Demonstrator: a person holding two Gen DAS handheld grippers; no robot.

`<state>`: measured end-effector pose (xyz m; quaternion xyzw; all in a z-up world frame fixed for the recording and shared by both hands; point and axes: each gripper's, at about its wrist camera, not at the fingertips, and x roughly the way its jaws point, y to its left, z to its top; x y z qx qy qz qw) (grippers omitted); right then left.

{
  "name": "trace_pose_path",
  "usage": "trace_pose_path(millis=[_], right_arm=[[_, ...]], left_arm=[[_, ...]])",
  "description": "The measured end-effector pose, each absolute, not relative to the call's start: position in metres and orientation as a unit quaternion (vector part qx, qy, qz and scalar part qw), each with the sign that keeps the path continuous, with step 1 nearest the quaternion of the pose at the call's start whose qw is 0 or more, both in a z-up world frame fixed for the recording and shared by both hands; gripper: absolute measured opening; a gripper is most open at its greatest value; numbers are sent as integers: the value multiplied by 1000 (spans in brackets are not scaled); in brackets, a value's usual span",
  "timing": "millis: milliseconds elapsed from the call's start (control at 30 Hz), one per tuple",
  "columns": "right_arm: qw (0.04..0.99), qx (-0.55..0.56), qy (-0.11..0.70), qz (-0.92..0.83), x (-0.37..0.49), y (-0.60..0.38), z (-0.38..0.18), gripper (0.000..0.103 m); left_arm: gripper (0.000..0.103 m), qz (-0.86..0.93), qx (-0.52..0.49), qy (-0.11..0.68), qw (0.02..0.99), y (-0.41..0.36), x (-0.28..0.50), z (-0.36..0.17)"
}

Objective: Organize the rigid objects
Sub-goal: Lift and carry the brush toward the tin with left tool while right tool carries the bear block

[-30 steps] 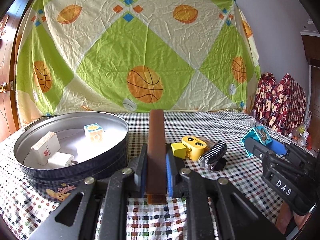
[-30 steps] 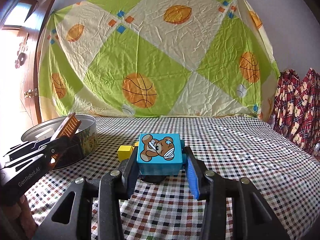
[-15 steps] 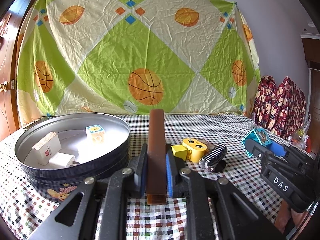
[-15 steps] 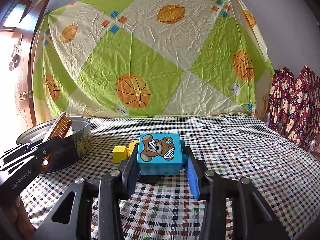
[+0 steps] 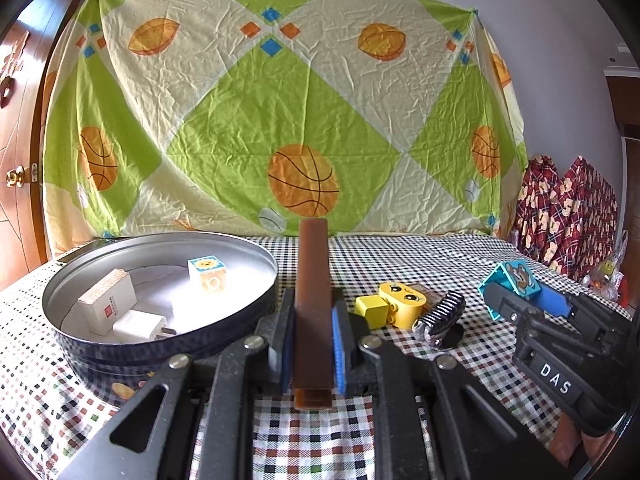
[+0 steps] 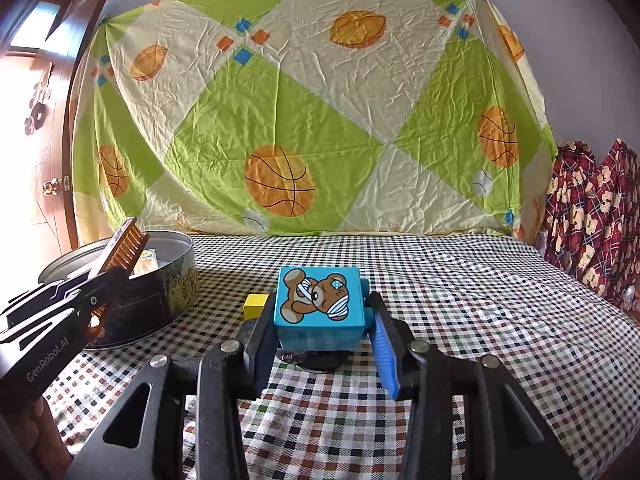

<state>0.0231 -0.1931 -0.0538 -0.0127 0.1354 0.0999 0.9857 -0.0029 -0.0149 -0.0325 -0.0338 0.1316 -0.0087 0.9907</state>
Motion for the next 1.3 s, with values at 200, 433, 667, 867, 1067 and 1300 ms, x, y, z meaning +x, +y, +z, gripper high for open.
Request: trace_pose_path(millis=[200,433,667,867,1067,1300], right_arm=[[984,-24,136,109,22,-181,-53,45],[983,-34,135,121,19,-167,-54,45],[982,-39,132,130,16,-156,-54,45],[980,-39,133,140,15,-148,-54,45],[978,-46,133,152,14,-135,-53,45],[975,-55,136,170,12,-119,-53,45]], left_arm=[[14,-6,-34,130,991,-14,-4,-32],[13,4,-33,123,992,-7,-7,-32],[13,11,-33,117,993,0,-9,-32],[13,24,-37,112,993,12,-10,-31],[13,34,-45,112,992,24,-10,-32],[13,44,-45,106,992,33,-11,-31]])
